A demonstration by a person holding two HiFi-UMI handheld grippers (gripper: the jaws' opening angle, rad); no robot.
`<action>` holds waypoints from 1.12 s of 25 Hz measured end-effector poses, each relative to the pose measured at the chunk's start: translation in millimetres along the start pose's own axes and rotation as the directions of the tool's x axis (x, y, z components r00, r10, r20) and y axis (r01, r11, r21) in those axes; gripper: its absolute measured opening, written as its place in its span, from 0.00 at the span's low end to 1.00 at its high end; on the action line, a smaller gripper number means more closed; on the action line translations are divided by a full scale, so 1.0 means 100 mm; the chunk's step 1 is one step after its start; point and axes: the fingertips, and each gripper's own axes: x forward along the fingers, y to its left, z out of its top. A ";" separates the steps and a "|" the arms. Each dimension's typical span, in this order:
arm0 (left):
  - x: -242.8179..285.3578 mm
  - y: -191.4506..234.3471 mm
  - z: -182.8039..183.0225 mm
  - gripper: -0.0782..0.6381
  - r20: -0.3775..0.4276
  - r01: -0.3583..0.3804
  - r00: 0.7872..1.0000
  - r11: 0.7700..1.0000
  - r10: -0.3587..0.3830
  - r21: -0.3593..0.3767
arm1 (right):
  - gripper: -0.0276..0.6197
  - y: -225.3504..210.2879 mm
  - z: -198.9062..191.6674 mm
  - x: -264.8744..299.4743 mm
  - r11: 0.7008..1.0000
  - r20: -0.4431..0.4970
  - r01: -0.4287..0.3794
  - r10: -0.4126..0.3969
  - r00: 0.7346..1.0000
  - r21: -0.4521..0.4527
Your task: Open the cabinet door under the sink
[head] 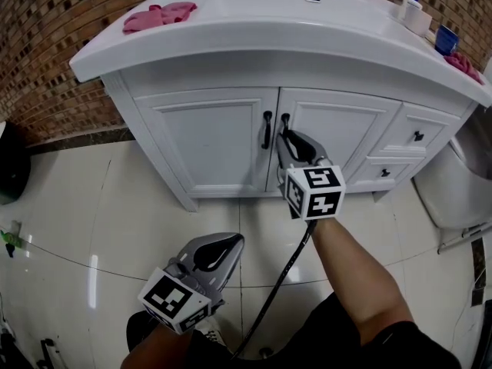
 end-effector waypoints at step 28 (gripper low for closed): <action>-0.15 -0.28 0.22 0.12 0.058 0.020 0.998 1.000 -0.020 0.002 | 0.13 0.18 -0.09 -0.66 0.978 -0.025 -0.161 0.166 0.986 0.136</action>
